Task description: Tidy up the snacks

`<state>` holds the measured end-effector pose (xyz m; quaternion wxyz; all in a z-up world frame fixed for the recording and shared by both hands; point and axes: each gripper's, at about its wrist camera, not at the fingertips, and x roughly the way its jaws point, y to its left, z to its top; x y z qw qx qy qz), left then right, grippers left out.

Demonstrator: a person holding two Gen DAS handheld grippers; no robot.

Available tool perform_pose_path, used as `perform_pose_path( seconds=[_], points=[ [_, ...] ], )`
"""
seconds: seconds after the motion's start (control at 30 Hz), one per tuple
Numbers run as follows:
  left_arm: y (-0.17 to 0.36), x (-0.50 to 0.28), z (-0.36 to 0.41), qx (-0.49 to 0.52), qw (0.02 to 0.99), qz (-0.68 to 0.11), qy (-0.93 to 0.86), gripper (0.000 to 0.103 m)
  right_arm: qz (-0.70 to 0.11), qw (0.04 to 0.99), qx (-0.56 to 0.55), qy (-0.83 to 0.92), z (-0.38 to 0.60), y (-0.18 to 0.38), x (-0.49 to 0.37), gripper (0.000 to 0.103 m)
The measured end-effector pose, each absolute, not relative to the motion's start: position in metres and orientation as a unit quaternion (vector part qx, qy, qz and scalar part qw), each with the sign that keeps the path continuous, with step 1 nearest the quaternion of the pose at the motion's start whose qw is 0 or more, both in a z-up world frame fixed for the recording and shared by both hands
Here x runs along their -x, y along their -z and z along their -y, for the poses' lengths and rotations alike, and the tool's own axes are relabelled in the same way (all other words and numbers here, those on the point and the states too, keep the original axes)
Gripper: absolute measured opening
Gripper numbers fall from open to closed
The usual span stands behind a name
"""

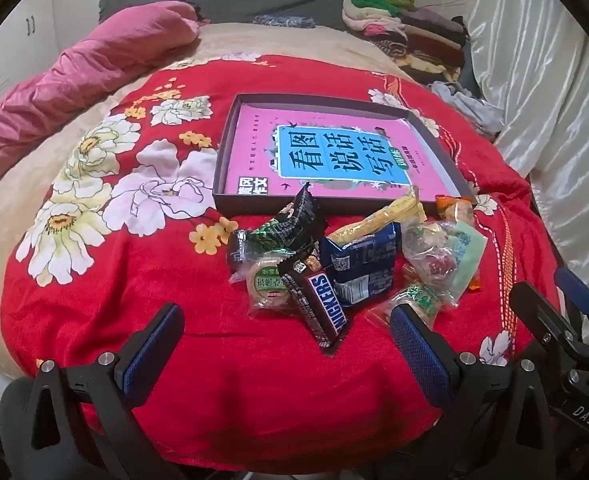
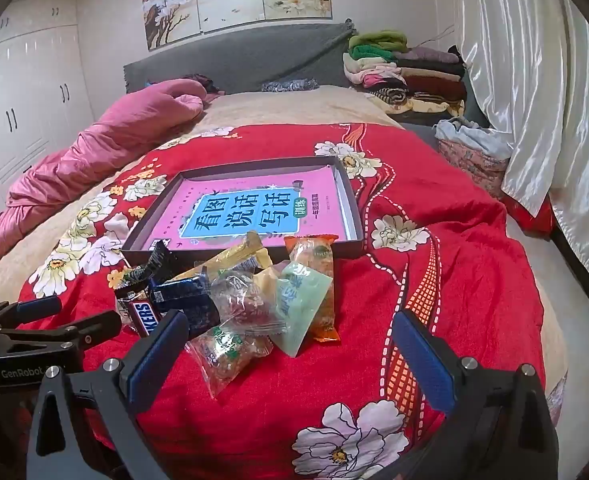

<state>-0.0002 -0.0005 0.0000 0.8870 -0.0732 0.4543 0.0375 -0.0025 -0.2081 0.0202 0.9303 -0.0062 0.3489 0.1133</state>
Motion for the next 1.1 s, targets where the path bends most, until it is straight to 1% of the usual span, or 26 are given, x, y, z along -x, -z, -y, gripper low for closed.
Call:
perform_pose_path(
  seconds=[0.77,1.1],
  points=[
    [0.0,0.001,0.005,0.074,0.886,-0.457,-0.038,0.103,-0.347,0.931,0.013,-0.115,0.207,-0.024,0.006,0.103],
    [0.009,-0.002,-0.002,0.096,0.877,-0.469,-0.026,0.103,-0.348,0.93,0.012,-0.116,0.207,-0.024,0.006,0.103]
  ],
)
